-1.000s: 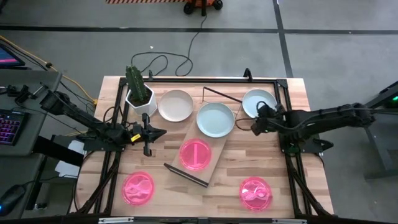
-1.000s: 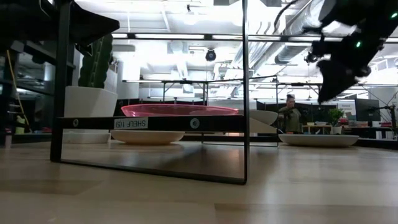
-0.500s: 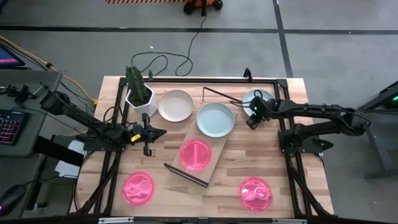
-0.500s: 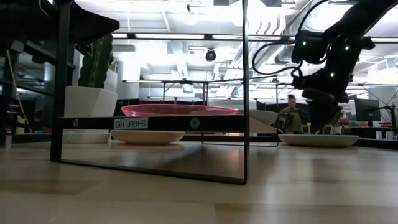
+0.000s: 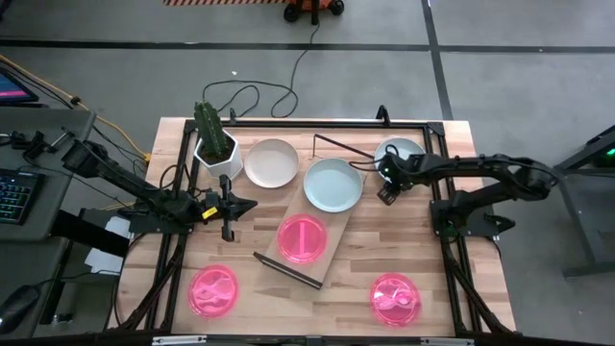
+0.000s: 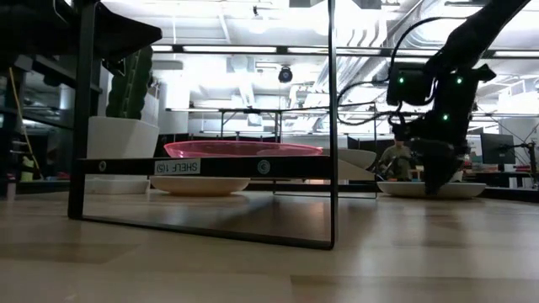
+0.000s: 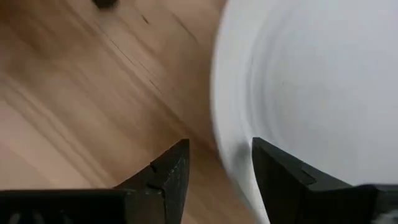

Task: Place and stack plates onto a shelf
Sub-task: Stack the right white plate on top of the other white plate on the shelf

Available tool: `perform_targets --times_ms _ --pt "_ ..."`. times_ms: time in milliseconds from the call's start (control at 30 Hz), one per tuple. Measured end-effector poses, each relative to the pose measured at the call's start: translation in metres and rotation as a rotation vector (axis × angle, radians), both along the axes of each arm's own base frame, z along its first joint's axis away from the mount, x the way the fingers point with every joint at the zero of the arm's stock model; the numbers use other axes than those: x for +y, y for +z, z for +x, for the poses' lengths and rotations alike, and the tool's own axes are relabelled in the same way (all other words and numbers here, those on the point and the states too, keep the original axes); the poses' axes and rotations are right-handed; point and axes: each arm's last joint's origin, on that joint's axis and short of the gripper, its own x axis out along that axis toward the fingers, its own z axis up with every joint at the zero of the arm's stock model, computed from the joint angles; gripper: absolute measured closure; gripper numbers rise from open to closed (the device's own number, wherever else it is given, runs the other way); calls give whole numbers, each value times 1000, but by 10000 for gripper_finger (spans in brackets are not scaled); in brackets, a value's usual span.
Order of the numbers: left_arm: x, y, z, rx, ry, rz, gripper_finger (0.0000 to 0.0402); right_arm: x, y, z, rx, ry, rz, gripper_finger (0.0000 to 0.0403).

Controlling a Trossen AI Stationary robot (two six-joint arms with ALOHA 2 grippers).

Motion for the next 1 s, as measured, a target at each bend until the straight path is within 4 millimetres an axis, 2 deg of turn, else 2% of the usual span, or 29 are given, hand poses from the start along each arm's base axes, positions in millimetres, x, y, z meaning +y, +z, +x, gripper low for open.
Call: perform_targets --times_ms 100,233,400,533,767,1000 --pt "0 0 0 -1 0 -1 401 0 -5 1 26 -12 15 291" --pt "0 0 0 0 0 -1 401 4 -2 0 32 -47 -5 383" --pt "0 0 0 -1 0 -2 401 15 17 -5 3 -90 -71 397" --pt "0 0 0 -1 0 -2 401 24 44 -7 -109 -106 -150 402" --pt "0 0 0 -1 0 -3 401 43 111 -20 -394 -97 -289 403" --pt "0 0 0 -3 -2 -15 401 64 177 -25 -610 34 -425 403"
